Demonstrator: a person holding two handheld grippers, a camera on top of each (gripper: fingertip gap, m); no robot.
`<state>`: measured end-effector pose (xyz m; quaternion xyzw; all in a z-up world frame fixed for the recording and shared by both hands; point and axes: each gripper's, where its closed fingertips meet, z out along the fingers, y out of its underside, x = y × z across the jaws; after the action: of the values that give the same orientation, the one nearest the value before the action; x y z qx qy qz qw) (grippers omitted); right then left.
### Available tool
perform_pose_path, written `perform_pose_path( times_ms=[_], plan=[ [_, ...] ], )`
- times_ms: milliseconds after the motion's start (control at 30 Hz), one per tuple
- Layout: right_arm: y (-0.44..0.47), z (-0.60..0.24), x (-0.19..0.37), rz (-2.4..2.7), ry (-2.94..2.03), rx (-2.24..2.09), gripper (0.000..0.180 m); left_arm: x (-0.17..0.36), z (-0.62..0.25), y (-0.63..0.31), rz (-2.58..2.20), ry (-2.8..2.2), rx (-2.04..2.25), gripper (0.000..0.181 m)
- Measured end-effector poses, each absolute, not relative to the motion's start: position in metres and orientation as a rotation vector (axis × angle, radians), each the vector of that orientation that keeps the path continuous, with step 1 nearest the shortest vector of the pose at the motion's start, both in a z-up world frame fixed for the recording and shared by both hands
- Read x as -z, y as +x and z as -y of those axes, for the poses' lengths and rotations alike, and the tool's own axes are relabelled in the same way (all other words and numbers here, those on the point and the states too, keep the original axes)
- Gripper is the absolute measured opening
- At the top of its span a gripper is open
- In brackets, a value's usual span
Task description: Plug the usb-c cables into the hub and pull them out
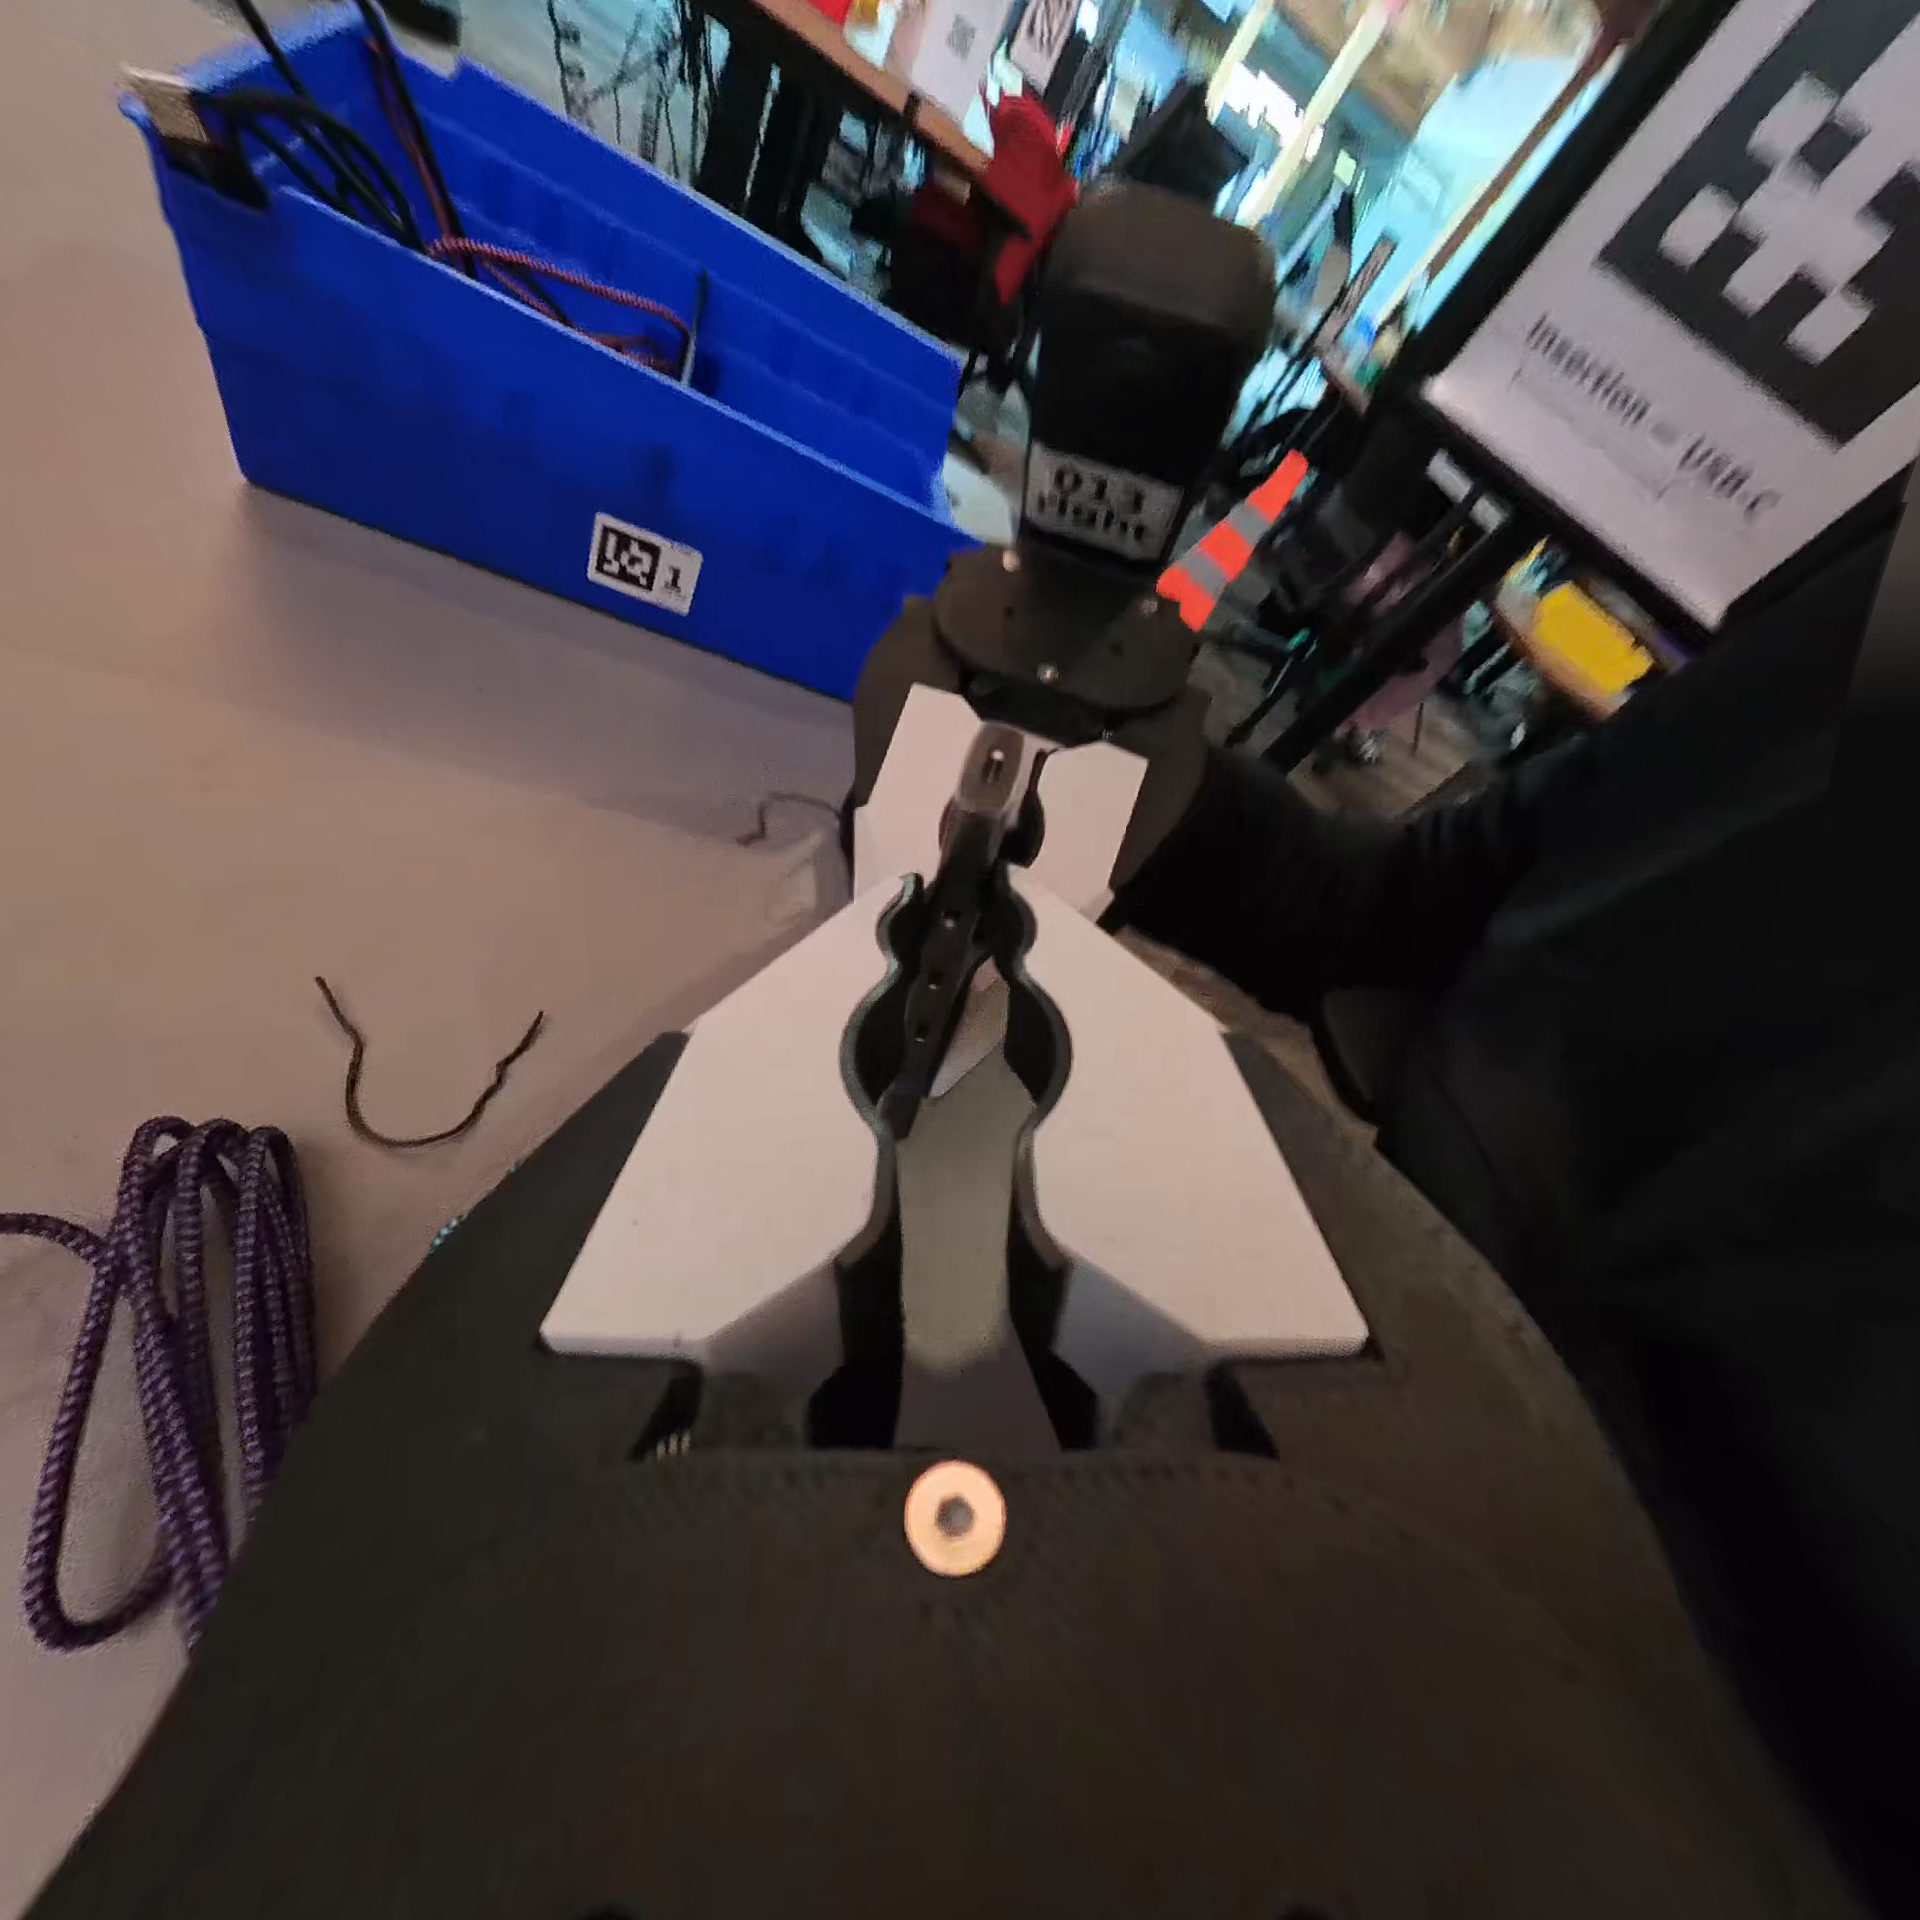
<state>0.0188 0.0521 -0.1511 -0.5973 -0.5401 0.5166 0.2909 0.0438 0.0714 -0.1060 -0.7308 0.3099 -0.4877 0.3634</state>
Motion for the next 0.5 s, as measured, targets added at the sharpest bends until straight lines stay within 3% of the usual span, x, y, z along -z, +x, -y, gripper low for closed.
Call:
perform_pose_path(
  times_ms=[100, 333, 500],
  plan=[
    [0.014, -0.058, 0.140, 1.281, -1.587, -1.480, 0.006, 0.107, -0.077, 0.041, -0.696, -1.860, 1.324, 0.031],
    [0.002, -0.051, 0.142, 1.247, -1.582, -1.521, 0.008, 0.109, -0.075, 0.041, -0.682, -1.838, 1.338, 0.008],
    [0.018, -0.061, 0.141, 1.335, -1.601, -1.431, 0.033, 0.111, -0.067, 0.038, -0.793, -1.869, 1.301, 0.007]
  ],
)
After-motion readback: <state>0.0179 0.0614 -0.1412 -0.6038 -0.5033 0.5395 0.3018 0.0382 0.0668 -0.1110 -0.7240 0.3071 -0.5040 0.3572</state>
